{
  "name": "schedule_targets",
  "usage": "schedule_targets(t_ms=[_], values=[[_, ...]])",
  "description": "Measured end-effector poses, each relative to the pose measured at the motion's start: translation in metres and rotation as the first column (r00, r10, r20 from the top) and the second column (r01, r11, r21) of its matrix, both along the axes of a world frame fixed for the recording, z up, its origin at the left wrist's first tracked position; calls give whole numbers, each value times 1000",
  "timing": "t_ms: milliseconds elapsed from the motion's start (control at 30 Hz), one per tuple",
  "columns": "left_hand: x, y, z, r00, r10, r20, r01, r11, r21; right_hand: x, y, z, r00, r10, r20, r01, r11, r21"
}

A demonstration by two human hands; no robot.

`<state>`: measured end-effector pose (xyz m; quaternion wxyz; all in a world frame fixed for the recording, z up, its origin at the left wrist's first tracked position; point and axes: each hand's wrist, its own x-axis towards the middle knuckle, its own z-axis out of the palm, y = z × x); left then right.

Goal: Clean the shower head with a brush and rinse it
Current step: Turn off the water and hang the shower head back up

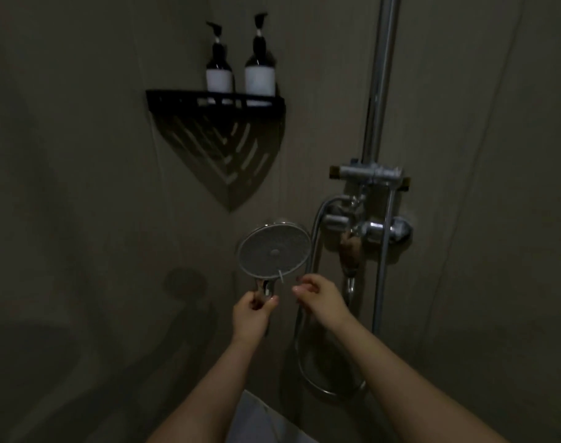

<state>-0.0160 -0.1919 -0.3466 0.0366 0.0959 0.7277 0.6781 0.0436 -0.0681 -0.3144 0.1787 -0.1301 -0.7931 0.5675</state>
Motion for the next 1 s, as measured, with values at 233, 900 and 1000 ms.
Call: schedule_targets(t_ms=[233,900,1000], values=[[37,-10,159,995,-99,22,99,995,-14,35,-28,163,998,18,-65,-25,995,-98],[53,96,283,977,-176,118,152,971,185,37,150,178,874,-369,317,364,928,75],[55,105,276,978,-169,124,148,976,160,15,161,152,914,-223,339,241,971,-10]])
